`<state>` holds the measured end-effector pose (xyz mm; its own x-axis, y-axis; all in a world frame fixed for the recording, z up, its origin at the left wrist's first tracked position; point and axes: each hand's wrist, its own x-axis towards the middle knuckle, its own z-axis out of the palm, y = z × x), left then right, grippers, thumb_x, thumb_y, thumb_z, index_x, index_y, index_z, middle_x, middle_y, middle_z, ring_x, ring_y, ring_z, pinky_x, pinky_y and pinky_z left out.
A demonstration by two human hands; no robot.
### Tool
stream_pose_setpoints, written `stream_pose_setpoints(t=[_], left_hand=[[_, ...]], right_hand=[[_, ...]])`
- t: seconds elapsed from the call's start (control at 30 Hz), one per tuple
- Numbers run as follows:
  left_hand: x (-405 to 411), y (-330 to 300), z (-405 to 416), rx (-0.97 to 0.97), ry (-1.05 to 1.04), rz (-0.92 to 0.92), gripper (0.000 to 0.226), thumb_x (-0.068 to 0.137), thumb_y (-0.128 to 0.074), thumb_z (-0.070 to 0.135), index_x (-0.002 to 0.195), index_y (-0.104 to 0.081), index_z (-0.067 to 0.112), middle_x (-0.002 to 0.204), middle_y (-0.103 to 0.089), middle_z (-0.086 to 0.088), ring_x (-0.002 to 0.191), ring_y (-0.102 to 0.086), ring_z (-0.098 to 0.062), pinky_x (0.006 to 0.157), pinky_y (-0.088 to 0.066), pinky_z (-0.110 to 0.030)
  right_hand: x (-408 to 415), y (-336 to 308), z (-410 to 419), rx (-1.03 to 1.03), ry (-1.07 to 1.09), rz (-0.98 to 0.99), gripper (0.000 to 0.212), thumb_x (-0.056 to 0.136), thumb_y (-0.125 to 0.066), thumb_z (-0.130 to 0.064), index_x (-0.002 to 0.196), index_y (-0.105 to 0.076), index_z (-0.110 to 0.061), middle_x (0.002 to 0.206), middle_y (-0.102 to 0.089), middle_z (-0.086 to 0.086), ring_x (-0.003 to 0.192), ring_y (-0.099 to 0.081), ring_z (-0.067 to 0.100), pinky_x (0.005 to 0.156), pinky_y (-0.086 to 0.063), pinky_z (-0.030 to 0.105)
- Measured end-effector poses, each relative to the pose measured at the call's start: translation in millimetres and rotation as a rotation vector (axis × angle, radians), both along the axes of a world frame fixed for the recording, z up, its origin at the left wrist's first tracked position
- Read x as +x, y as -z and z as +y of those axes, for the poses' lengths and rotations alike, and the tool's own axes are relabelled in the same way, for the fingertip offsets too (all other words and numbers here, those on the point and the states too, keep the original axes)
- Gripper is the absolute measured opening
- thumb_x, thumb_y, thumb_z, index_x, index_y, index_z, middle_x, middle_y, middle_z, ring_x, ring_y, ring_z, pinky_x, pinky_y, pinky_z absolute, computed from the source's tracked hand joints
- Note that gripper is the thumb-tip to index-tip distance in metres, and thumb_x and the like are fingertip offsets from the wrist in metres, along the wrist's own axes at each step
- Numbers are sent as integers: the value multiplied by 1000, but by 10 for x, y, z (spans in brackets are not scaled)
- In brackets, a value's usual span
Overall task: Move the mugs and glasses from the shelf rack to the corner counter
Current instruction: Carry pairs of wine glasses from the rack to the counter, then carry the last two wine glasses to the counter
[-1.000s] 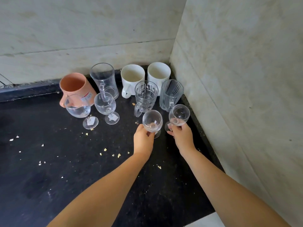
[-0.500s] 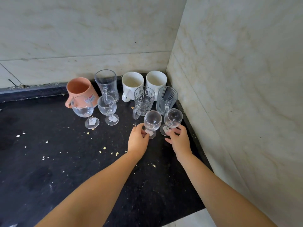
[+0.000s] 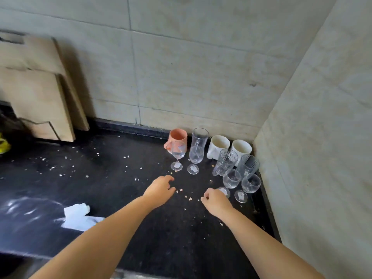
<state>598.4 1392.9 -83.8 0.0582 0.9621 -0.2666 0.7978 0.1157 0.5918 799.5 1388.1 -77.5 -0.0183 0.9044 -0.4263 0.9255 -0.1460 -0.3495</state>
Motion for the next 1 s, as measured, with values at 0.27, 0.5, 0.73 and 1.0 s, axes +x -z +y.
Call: stream_pose_setpoints(t=[0.27,0.5,0.73,1.0], left_hand=[[-1474,-413,-1258,41,-353,74,34,91,-50,22,122,-58,14,120,-63,-8,111,-57,-25,93,-43,-29],[-2568,-547,-3177,81,-636,124,31,90,-50,22,119,-60,14,118,-64,-9,108,-59,-26,91,-47,-32],[-3396,-539,-5798,17,-977,198,31,91,-48,28,119,-58,21,117,-60,-4,109,-56,-23,92,-46,-32],[-3874,-766,-8208,22,-1411,215,32,89,-50,27,119,-61,19,118,-62,-7,109,-59,-22,95,-49,-34]], right_hand=[[-1663,-451,-434,193,-455,-50,28,97,-47,-31,120,-54,-17,127,-48,8,111,-56,28,91,-46,38],[-3165,-642,-1851,255,-804,37,30,96,-45,-29,121,-54,-15,128,-49,11,113,-54,31,91,-44,36],[-4461,-655,-4002,208,-1142,165,30,97,-45,-30,122,-53,-15,128,-48,10,113,-54,30,92,-46,36],[-5691,-814,-6217,187,-1559,198,34,95,-46,-35,121,-55,-15,126,-51,10,114,-55,29,91,-47,35]])
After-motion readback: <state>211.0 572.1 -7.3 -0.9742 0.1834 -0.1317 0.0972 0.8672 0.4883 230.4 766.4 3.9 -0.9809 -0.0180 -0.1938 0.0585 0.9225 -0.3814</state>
